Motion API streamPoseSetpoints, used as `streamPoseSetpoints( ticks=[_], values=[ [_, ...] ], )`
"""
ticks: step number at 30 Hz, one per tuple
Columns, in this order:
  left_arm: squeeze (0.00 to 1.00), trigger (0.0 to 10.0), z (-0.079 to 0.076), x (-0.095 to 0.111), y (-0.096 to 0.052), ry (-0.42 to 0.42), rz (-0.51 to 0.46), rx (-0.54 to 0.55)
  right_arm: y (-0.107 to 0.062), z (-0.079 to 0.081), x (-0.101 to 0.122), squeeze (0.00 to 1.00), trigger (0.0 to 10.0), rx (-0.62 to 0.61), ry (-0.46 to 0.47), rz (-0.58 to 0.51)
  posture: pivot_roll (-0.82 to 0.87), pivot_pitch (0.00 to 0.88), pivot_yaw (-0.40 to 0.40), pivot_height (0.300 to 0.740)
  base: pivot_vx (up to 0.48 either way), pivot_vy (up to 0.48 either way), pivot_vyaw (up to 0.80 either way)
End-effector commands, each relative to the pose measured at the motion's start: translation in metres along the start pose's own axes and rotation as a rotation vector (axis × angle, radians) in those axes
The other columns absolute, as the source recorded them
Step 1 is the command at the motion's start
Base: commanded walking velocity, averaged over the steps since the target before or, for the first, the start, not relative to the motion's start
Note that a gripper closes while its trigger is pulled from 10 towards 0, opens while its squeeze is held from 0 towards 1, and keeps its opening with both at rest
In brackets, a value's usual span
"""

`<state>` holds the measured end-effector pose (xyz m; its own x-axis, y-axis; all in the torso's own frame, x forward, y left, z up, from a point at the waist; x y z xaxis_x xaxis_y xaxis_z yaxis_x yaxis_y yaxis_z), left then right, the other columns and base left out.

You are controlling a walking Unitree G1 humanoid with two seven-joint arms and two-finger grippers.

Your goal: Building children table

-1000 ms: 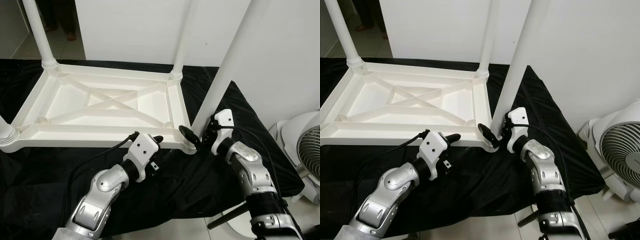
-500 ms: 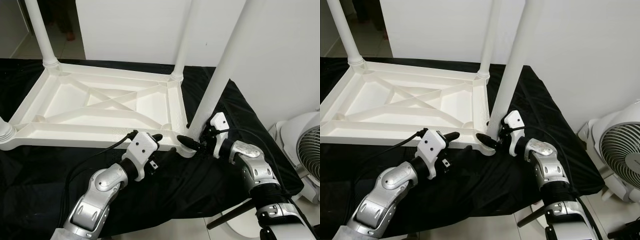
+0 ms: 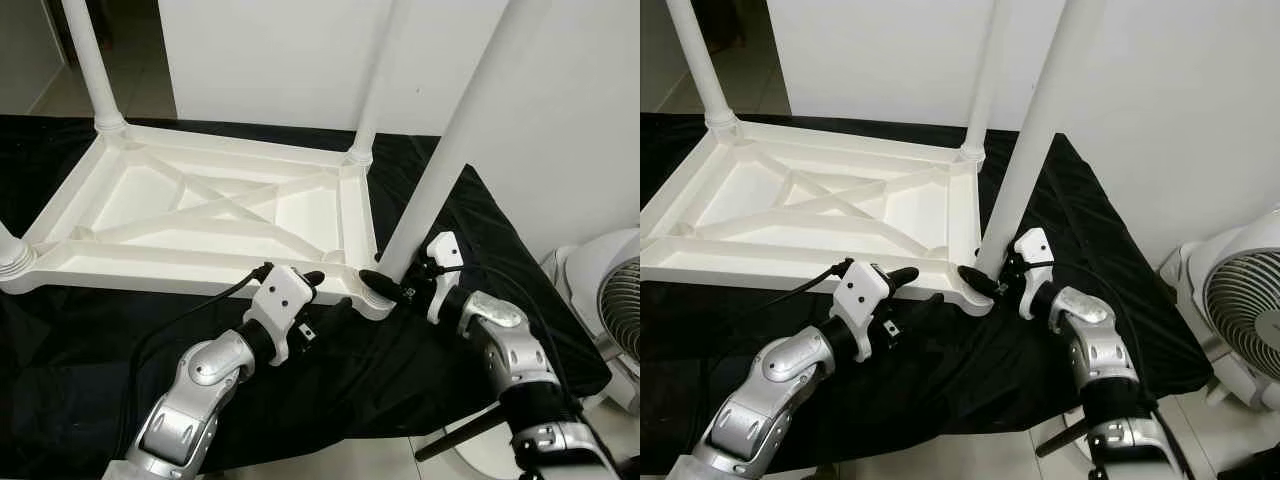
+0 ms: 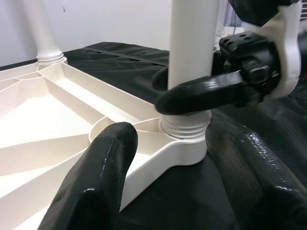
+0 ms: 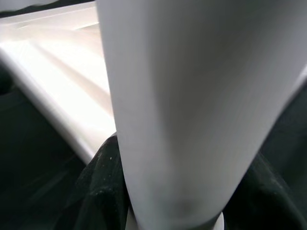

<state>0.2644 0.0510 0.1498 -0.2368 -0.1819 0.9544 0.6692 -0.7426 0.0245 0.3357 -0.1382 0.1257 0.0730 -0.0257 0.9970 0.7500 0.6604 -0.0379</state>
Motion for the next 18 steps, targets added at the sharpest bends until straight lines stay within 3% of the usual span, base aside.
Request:
streamPoseSetpoints(
  ticks=[1,2,3,6,7,9,10,18],
  values=[
    [0.0,10.0,-0.004,0.003,0.001,0.001,-0.006,-0.015,-0.007,-0.012,-0.01,0.0,0.0,-0.133,0.011,0.034,0.18,0.007,-0.101,0.74,0.0,0.0,0.0],
    [0.0,10.0,-0.004,0.003,0.001,0.002,-0.006,-0.017,-0.008,-0.016,-0.009,0.0,0.0,-0.259,0.029,0.014,0.18,0.007,-0.105,0.74,0.0,0.0,0.0],
    [0.0,10.0,-0.004,0.003,0.001,0.002,-0.006,-0.017,-0.008,-0.016,-0.009,0.0,0.0,-0.259,0.029,0.014,0.18,0.007,-0.105,0.74,0.0,0.0,0.0],
    [0.0,10.0,-0.004,0.002,0.001,-0.001,-0.006,-0.017,-0.012,-0.018,-0.012,0.0,0.0,-0.464,0.091,0.008,0.18,0.005,-0.109,0.74,0.0,0.0,0.0],
    [0.0,10.0,-0.004,0.002,0.001,-0.001,-0.006,-0.017,-0.012,-0.018,-0.012,0.0,0.0,-0.464,0.091,0.008,0.18,0.005,-0.109,0.74,0.0,0.0,0.0],
    [0.0,10.0,-0.004,0.002,0.001,-0.004,-0.006,-0.016,-0.013,-0.013,-0.013,0.0,0.0,-0.525,0.098,-0.002,0.18,0.001,-0.111,0.74,0.0,0.0,0.0],
    [0.0,10.0,-0.006,0.002,0.002,-0.008,-0.006,-0.018,-0.013,-0.002,-0.015,0.0,0.0,-0.615,0.114,-0.026,0.18,0.0,-0.113,0.74,0.0,0.0,0.0],
    [0.0,10.0,-0.006,0.001,0.001,-0.016,-0.005,-0.023,-0.008,0.016,-0.015,0.0,0.0,-0.671,0.126,-0.033,0.15,0.032,-0.104,0.74,0.0,0.0,0.0]
  ],
)
Point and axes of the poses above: a point about 5 cm out from each wrist's last joint towards the gripper, its own y axis pointing out of the wrist towards the gripper, its own x axis along the axis of the wrist's last joint, z = x × y, the point moved 3 cm from there along y, pointing out of the wrist towards the gripper, and after that the axes turned 8 degrees about y, right-handed, at the moved point
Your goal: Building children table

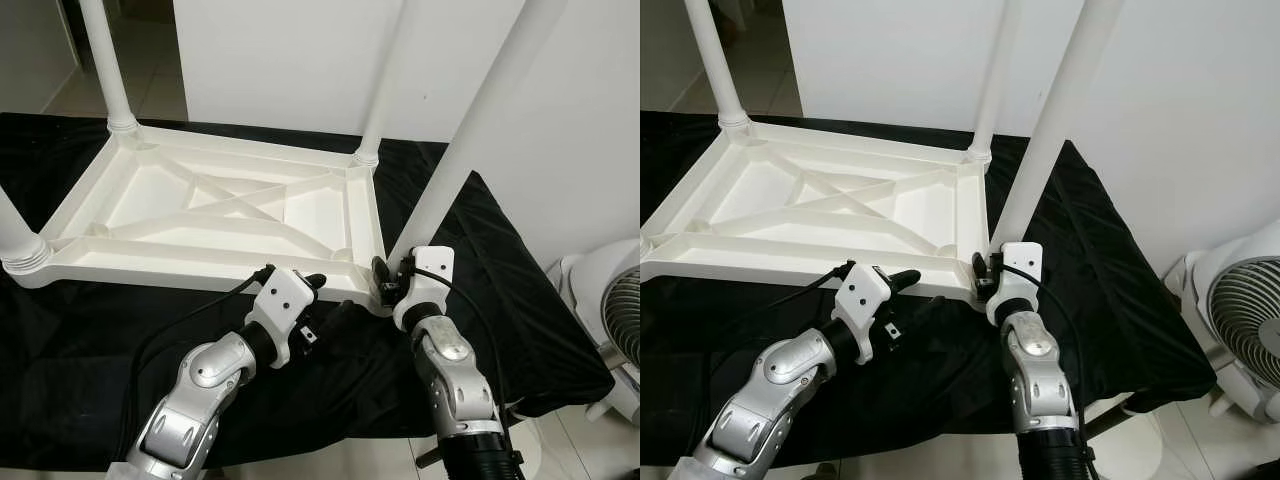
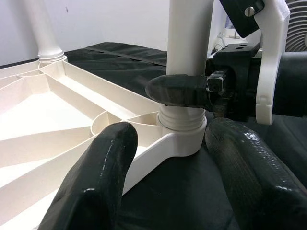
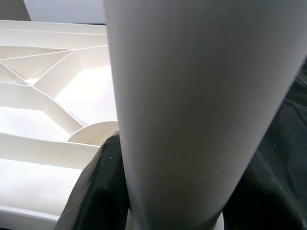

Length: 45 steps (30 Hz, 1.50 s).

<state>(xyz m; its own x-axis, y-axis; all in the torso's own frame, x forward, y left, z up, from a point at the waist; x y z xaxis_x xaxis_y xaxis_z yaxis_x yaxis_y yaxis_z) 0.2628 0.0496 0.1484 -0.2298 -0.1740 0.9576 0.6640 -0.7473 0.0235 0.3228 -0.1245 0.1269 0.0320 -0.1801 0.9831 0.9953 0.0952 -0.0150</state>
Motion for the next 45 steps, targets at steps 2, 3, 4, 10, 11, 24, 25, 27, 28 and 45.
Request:
streamPoseSetpoints(
  ticks=[2,3,4,10,11,24,25,27,28,45],
  values=[
    [0.0,10.0,-0.003,0.001,0.001,-0.005,0.0,-0.018,-0.005,-0.009,-0.012,0.0,0.0,-0.064,-0.023,0.06,0.15,0.033,-0.104,0.74,0.0,0.0,0.0],
    [0.0,10.0,-0.003,0.001,0.001,-0.01,0.0,-0.018,-0.006,-0.009,-0.01,0.0,10.0,-0.063,-0.008,0.059,0.14,0.038,-0.099,0.74,0.0,0.0,0.0],
    [0.0,10.0,-0.002,0.001,0.001,-0.013,-0.001,-0.017,-0.006,-0.01,-0.007,0.8,10.0,-0.049,0.008,0.05,0.14,0.055,-0.096,0.74,0.0,0.0,0.0],
    [0.0,10.0,0.0,0.003,0.004,-0.019,-0.008,-0.011,-0.004,-0.009,0.008,1.0,10.0,0.049,0.037,0.011,0.12,0.07,-0.093,0.74,0.0,0.0,0.0],
    [0.0,10.0,0.001,0.004,0.004,-0.02,-0.011,-0.012,-0.003,-0.009,0.012,1.0,10.0,0.088,0.029,0.0,0.12,0.07,-0.093,0.74,0.0,0.0,0.0],
    [0.0,10.0,0.004,0.005,0.004,-0.011,-0.01,-0.027,0.005,-0.015,0.023,0.0,10.0,0.474,-0.145,0.029,0.11,0.086,-0.08,0.74,0.0,0.0,0.0],
    [0.0,10.0,0.005,0.006,0.004,-0.009,-0.01,-0.027,0.007,-0.013,0.022,0.0,10.0,0.536,-0.161,0.047,0.12,0.085,-0.079,0.74,0.0,0.0,0.0],
    [0.0,10.0,0.006,0.007,0.004,-0.006,-0.011,-0.027,0.008,-0.01,0.021,0.0,10.0,0.593,-0.168,0.067,0.12,0.082,-0.081,0.74,0.0,0.0,0.0],
    [0.0,10.0,0.006,0.007,0.004,-0.006,-0.011,-0.027,0.008,-0.01,0.021,0.0,10.0,0.593,-0.168,0.067,0.12,0.082,-0.081,0.74,0.0,0.0,0.0],
    [0.0,10.0,0.007,0.007,0.002,-0.004,-0.007,-0.016,0.007,-0.006,-0.001,0.0,0.0,0.817,-0.215,0.197,0.15,0.079,-0.094,0.74,0.0,0.0,0.0]
  ],
)
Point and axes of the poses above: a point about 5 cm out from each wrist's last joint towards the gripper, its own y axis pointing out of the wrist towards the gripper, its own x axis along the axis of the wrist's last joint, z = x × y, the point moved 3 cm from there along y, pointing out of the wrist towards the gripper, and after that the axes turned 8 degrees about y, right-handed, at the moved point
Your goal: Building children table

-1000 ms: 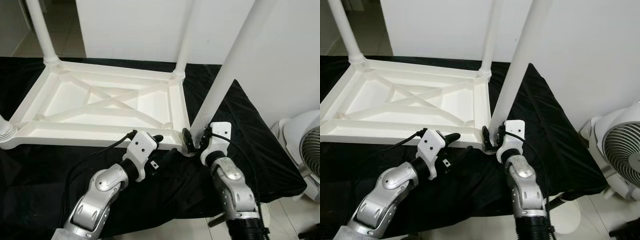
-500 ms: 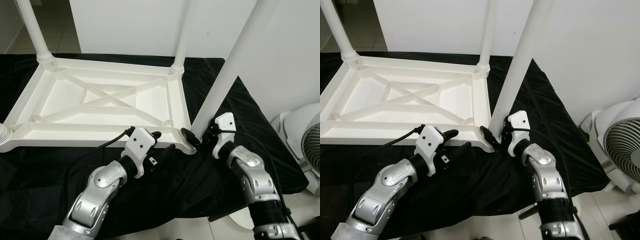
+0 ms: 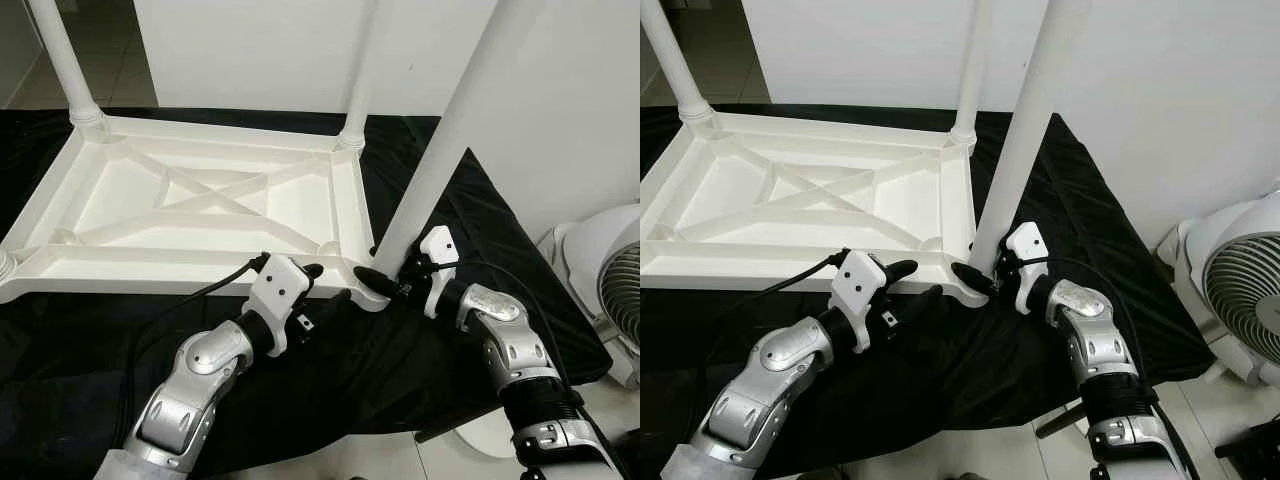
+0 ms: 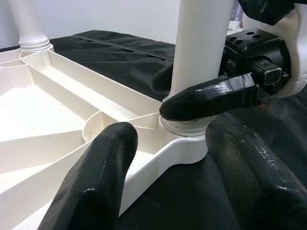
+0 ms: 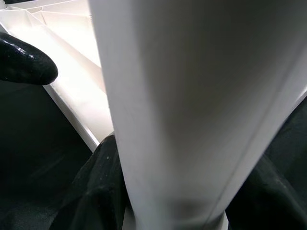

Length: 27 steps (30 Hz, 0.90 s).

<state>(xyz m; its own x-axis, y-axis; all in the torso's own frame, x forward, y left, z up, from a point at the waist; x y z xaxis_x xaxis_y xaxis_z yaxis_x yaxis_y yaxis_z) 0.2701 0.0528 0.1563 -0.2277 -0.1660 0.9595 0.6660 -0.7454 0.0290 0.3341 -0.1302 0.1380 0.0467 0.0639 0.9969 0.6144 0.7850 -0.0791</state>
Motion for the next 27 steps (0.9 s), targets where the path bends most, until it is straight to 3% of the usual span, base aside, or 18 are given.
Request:
streamPoseSetpoints(
  ticks=[1,6,8,9,16,18,19,20,21,24,27],
  values=[
    [0.0,10.0,-0.004,0.002,-0.001,0.002,0.0,-0.025,-0.002,-0.001,-0.017,0.0,0.0,-0.05,0.023,0.062,0.15,0.078,-0.093,0.74,0.0,0.0,0.0],
    [0.0,10.0,-0.003,0.002,0.0,0.003,0.0,-0.027,-0.002,-0.007,-0.021,0.0,0.0,-0.153,0.007,0.078,0.15,0.085,-0.094,0.74,0.0,0.0,0.0],
    [0.0,10.0,-0.002,0.003,-0.001,0.002,-0.001,-0.026,-0.001,-0.005,-0.02,0.0,0.0,-0.18,0.031,0.056,0.15,0.088,-0.092,0.74,0.0,0.0,0.0],
    [0.0,10.0,-0.001,0.002,-0.002,-0.005,-0.001,-0.025,0.001,-0.002,-0.017,0.0,0.0,-0.251,0.062,0.009,0.14,0.084,-0.093,0.74,0.0,0.0,0.0],
    [0.0,10.0,-0.002,0.003,-0.001,-0.011,-0.004,-0.025,0.0,0.001,-0.017,0.0,0.0,-0.377,0.122,-0.027,0.13,0.085,-0.096,0.74,0.0,0.0,0.0],
    [0.0,10.0,-0.002,0.003,0.0,-0.016,-0.009,-0.024,-0.001,0.004,-0.016,0.0,0.0,-0.511,0.148,-0.05,0.13,0.094,-0.095,0.74,0.0,0.0,0.0],
    [0.0,10.0,-0.002,0.003,0.0,-0.016,-0.009,-0.024,-0.001,0.004,-0.016,0.0,0.0,-0.511,0.148,-0.05,0.13,0.094,-0.095,0.74,0.0,0.0,0.0],
    [0.0,10.0,-0.003,0.003,0.0,-0.019,-0.011,-0.025,-0.003,0.006,-0.014,0.0,0.0,-0.646,0.154,-0.076,0.12,0.094,-0.095,0.74,0.0,0.0,0.0],
    [0.0,10.0,-0.003,0.003,0.0,-0.02,-0.01,-0.025,-0.004,0.007,-0.013,0.0,0.0,-0.697,0.154,-0.085,0.12,0.094,-0.095,0.74,0.0,0.0,0.0],
    [0.0,10.0,-0.003,0.003,0.0,-0.021,-0.01,-0.026,-0.004,0.008,-0.012,0.0,0.0,-0.793,0.185,-0.103,0.12,0.097,-0.094,0.74,0.0,0.0,0.0],
    [0.0,10.0,-0.003,0.003,0.0,-0.021,-0.01,-0.028,-0.001,0.013,-0.01,0.0,0.0,-0.812,0.187,-0.108,0.11,0.094,-0.092,0.74,0.0,0.0,0.0]
  ],
)
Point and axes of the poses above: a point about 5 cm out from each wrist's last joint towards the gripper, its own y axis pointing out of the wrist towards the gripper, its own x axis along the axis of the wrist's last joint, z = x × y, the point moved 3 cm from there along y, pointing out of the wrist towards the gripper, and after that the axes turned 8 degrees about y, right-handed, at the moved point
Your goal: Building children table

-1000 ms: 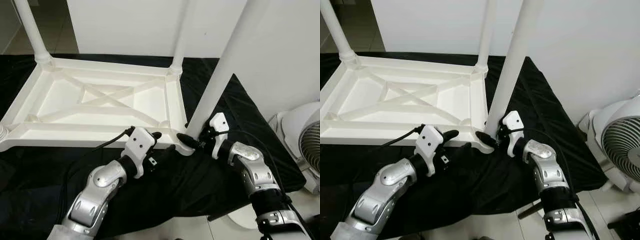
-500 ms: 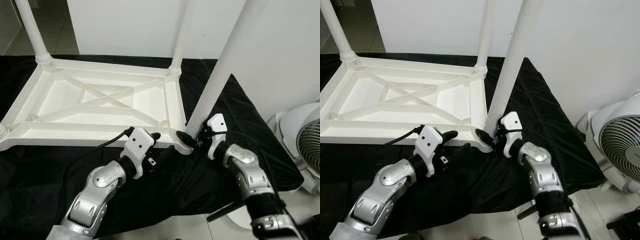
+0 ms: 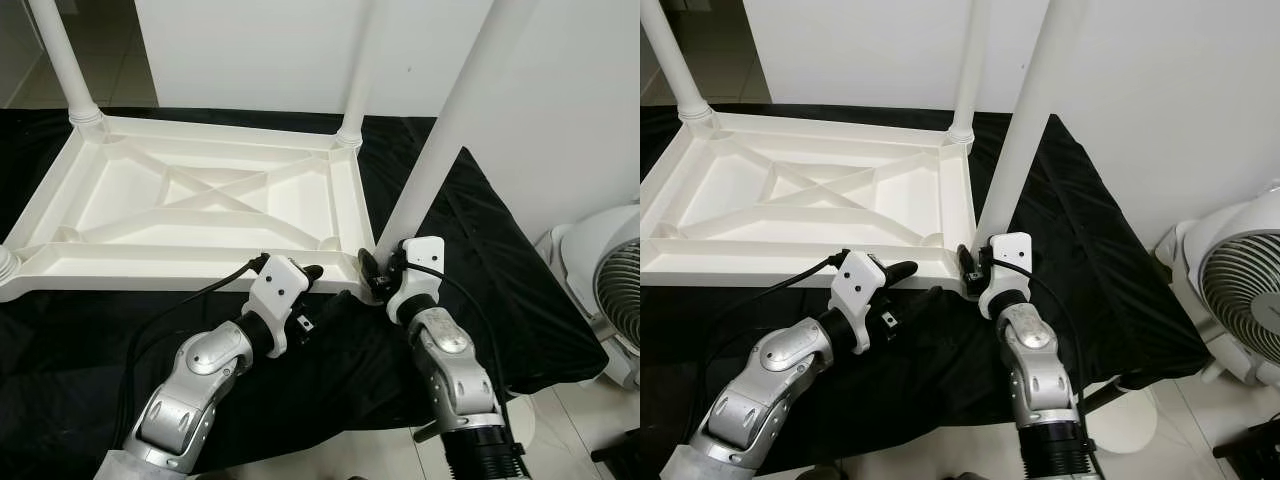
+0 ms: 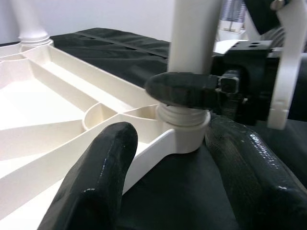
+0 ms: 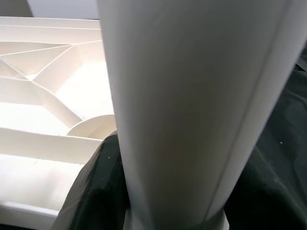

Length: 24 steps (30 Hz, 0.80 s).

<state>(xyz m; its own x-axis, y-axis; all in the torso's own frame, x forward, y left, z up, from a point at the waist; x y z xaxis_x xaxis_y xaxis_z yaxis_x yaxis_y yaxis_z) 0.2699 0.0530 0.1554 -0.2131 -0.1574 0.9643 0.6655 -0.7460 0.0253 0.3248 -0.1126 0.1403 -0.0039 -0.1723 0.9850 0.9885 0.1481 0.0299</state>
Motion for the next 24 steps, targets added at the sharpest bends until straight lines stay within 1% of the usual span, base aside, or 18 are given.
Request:
streamPoseSetpoints(
  ticks=[1,3,4,5,6,11,13,14,15,16,17,18,20,21,22,24],
  values=[
    [0.0,10.0,-0.003,0.004,0.001,-0.006,-0.015,-0.027,-0.004,-0.009,-0.01,0.0,0.0,-0.062,-0.03,0.048,0.11,0.089,-0.088,0.74,0.0,0.0,0.0],
    [0.0,10.0,-0.003,0.004,0.001,-0.008,-0.016,-0.028,-0.005,-0.007,-0.01,0.0,0.0,-0.057,-0.035,0.049,0.11,0.089,-0.088,0.74,0.0,0.0,0.0],
    [0.0,10.0,-0.005,0.004,0.001,-0.009,-0.018,-0.033,-0.005,-0.007,-0.009,0.0,0.0,-0.049,-0.021,0.05,0.11,0.082,-0.088,0.74,0.0,0.0,0.0],
    [0.0,10.0,-0.006,0.004,0.002,-0.008,-0.018,-0.039,-0.004,-0.007,-0.006,0.0,10.0,-0.03,-0.016,0.043,0.11,0.074,-0.088,0.74,0.0,0.0,0.0],
    [0.0,10.0,-0.006,0.004,0.002,-0.007,-0.018,-0.044,-0.004,-0.008,-0.004,1.0,10.0,-0.027,-0.007,0.037,0.11,0.069,-0.09,0.74,0.0,0.0,0.0],
    [0.0,10.0,-0.008,0.003,0.004,-0.007,-0.021,-0.051,-0.002,-0.013,0.001,1.0,10.0,-0.006,-0.005,0.029,0.11,0.055,-0.09,0.74,0.0,0.0,0.0],
    [0.0,10.0,-0.008,0.004,0.004,-0.005,-0.023,-0.055,-0.001,-0.014,0.005,1.0,10.0,0.037,-0.017,0.023,0.11,0.046,-0.092,0.74,0.0,0.0,0.0],
    [0.0,10.0,-0.008,0.004,0.004,-0.005,-0.023,-0.055,-0.001,-0.014,0.005,1.0,10.0,0.037,-0.017,0.023,0.11,0.046,-0.092,0.74,0.0,0.0,0.0],
    [0.0,10.0,-0.009,0.003,0.004,-0.004,-0.023,-0.057,0.0,-0.016,0.006,1.0,10.0,0.086,-0.025,0.031,0.11,0.039,-0.094,0.74,0.0,0.0,0.0],
    [0.0,10.0,-0.009,0.003,0.004,-0.004,-0.023,-0.057,0.0,-0.016,0.006,1.0,10.0,0.086,-0.025,0.031,0.11,0.039,-0.094,0.74,0.0,0.0,0.0],
    [0.0,10.0,-0.009,0.003,0.004,-0.003,-0.023,-0.058,0.001,-0.017,0.007,1.0,10.0,0.119,-0.029,0.037,0.11,0.037,-0.095,0.74,0.0,0.0,0.0],
    [0.0,10.0,-0.009,0.003,0.004,-0.002,-0.023,-0.059,0.002,-0.019,0.007,1.0,10.0,0.177,-0.043,0.05,0.11,0.033,-0.093,0.74,0.0,0.0,0.0],
    [0.0,10.0,-0.009,0.003,0.004,-0.002,-0.023,-0.059,0.002,-0.019,0.007,1.0,10.0,0.177,-0.043,0.05,0.11,0.033,-0.093,0.74,0.0,0.0,0.0],
    [0.0,10.0,-0.009,0.003,0.004,-0.001,-0.024,-0.059,0.003,-0.021,0.008,1.0,10.0,0.231,-0.066,0.058,0.12,0.029,-0.091,0.74,0.0,0.0,0.0],
    [0.0,10.0,-0.009,0.004,0.004,0.001,-0.025,-0.06,0.004,-0.022,0.006,0.0,10.0,0.322,-0.099,0.082,0.12,0.023,-0.088,0.74,0.0,0.0,0.0],
    [0.0,10.0,-0.009,0.004,0.004,0.001,-0.025,-0.06,0.004,-0.022,0.006,0.0,10.0,0.322,-0.099,0.082,0.12,0.023,-0.088,0.74,0.0,0.0,0.0]
  ],
)
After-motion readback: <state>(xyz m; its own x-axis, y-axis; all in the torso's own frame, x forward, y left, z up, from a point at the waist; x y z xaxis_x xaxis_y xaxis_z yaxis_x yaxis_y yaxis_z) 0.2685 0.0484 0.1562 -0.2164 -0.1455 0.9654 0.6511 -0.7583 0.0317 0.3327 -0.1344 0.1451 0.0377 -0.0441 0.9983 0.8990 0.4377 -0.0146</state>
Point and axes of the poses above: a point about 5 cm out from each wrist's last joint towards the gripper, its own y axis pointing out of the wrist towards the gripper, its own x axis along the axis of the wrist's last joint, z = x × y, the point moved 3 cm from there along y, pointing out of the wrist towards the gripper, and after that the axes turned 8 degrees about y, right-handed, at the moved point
